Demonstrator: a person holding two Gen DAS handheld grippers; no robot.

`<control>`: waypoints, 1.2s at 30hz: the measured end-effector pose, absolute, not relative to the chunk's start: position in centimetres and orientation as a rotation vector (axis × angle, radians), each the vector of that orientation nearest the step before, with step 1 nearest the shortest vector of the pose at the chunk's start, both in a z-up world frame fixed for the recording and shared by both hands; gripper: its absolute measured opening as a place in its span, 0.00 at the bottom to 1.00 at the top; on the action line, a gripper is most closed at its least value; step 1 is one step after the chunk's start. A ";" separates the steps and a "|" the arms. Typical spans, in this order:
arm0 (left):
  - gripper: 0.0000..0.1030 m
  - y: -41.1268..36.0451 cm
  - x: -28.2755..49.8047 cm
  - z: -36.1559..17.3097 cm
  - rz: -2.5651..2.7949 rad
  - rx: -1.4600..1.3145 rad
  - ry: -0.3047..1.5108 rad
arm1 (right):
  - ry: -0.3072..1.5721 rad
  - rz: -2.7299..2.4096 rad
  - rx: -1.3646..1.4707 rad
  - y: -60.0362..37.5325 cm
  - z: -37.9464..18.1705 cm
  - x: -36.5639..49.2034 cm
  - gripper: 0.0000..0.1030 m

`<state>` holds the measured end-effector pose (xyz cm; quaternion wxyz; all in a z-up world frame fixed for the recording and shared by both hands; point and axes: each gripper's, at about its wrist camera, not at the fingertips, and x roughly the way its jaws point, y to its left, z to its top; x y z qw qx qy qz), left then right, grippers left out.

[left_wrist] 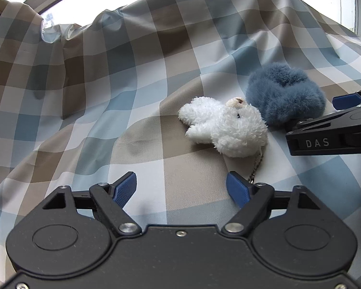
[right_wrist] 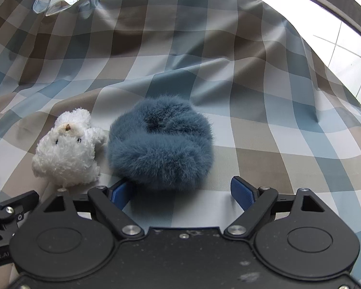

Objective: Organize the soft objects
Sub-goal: 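Reach the left tool to the white plush bear while the right tool reaches the blue scrunchie, then close the right tool on the blue fluffy scrunchie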

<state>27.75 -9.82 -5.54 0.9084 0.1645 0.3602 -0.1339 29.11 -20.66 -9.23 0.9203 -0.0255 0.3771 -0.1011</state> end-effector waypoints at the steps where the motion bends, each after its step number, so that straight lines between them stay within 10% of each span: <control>1: 0.79 -10.0 27.9 -5.7 -0.270 0.339 0.727 | 0.762 -0.208 -0.053 -20.7 -9.4 29.5 0.85; 10: 0.96 -10.4 29.4 -6.8 -0.312 0.312 0.632 | 0.755 -0.194 -0.029 -21.0 -9.8 32.6 0.93; 36: 0.98 -11.7 31.7 -7.4 -0.403 0.333 0.599 | 0.641 -0.304 0.136 -23.9 -8.7 32.1 1.00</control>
